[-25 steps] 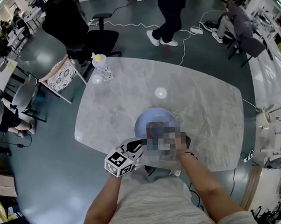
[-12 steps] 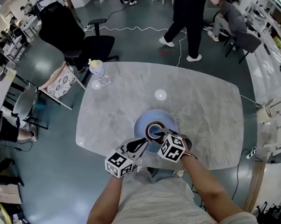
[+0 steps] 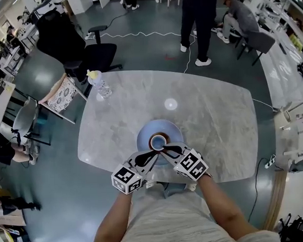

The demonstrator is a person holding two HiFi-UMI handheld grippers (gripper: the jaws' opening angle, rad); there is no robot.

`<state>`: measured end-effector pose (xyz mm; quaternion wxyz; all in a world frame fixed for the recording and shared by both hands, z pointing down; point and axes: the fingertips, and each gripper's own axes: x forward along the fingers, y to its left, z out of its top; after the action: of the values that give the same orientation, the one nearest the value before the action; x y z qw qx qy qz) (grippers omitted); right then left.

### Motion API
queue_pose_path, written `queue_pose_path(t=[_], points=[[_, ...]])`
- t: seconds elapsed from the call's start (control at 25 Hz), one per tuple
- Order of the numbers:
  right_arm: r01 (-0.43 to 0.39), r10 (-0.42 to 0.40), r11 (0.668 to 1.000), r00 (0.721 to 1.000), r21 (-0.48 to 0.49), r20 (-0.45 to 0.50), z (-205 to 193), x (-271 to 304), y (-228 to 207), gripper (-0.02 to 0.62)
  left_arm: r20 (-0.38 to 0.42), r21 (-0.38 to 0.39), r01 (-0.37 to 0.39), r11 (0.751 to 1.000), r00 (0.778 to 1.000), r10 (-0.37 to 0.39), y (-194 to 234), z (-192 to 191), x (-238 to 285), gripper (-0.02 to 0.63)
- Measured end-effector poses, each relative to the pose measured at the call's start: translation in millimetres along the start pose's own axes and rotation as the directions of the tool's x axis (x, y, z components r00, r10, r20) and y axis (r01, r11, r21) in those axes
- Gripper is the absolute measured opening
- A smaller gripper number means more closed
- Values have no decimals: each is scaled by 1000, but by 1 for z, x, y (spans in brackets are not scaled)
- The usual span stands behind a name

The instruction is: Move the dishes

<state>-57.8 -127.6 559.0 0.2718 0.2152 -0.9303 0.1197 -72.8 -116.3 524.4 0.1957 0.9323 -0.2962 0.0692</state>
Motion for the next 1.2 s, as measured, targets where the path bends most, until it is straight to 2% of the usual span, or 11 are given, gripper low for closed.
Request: queue_pose_path(t=[0.12, 0.28, 0.48, 0.84, 1.2], points=[[8, -14, 998, 995, 60, 99, 11, -23, 1, 67, 23, 10, 7, 1000, 1000, -8, -13, 10, 5, 54], [23, -44, 995, 975, 100, 218, 24, -59, -2, 40, 55, 39, 25, 999, 998, -27, -35, 25, 13, 46], [8, -50, 991, 947, 131, 318, 30, -106, -4, 24, 95, 60, 68, 996, 993, -73, -68, 37, 28, 34], [6, -61, 990, 921, 142, 386, 24, -169, -6, 18, 132, 101, 173, 980, 974, -185, -128, 55, 64, 26], [44, -93, 991, 902, 123, 423, 21, -209, -21, 18, 164, 134, 179, 975, 966, -200, -154, 73, 93, 26]])
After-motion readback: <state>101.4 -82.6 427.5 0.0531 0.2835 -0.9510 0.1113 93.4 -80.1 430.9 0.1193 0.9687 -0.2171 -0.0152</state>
